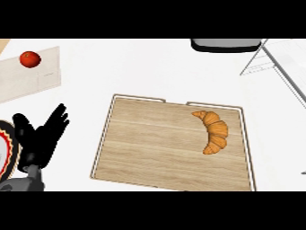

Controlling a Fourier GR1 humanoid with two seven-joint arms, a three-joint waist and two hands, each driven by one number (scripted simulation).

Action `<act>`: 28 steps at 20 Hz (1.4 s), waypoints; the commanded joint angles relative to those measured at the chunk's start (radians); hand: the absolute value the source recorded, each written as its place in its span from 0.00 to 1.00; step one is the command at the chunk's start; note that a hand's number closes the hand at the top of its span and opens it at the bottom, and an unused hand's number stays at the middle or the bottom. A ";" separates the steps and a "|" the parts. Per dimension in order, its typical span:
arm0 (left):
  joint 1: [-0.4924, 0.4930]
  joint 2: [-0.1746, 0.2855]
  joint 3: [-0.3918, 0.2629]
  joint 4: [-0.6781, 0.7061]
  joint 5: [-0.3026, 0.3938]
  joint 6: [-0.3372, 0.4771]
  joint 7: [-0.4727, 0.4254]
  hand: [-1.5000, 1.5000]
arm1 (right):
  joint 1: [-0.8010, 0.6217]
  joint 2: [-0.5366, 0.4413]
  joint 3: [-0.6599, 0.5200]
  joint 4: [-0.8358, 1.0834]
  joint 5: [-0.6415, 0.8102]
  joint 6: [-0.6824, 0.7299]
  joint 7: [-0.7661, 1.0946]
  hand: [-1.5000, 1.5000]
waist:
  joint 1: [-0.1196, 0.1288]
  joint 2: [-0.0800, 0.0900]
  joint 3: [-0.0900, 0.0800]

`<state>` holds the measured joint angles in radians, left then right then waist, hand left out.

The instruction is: Pick the cupcake from the tray and place it in the tiered shelf

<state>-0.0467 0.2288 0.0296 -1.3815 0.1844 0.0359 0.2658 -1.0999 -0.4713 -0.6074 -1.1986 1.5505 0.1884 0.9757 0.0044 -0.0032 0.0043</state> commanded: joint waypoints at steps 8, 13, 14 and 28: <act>0.061 -0.025 -0.005 0.003 -0.014 -0.023 -0.011 0.50 | 0.077 -0.082 0.012 0.054 -0.120 -0.089 -0.059 1.00 | 0.003 0.003 -0.004; -0.001 -0.004 0.024 0.065 -0.028 -0.023 0.000 0.50 | 0.066 -0.084 0.058 0.026 -0.136 -0.028 -0.013 1.00 | -0.003 0.003 -0.005; 0.013 -0.035 0.011 0.076 -0.026 -0.013 -0.013 0.50 | 0.096 -0.102 0.052 0.027 -0.138 0.023 -0.041 1.00 | -0.009 0.002 -0.005; 0.013 0.006 0.040 0.022 -0.015 -0.044 0.010 0.50 | 0.033 -0.078 -0.067 -0.062 -0.234 -0.425 0.012 0.00 | 0.006 0.006 -0.004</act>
<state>-0.0402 0.2206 0.0565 -1.3885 0.1623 0.0114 0.2729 -1.0542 -0.5534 -0.6460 -1.2537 1.3561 -0.1156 0.9777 0.0080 -0.0037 0.0052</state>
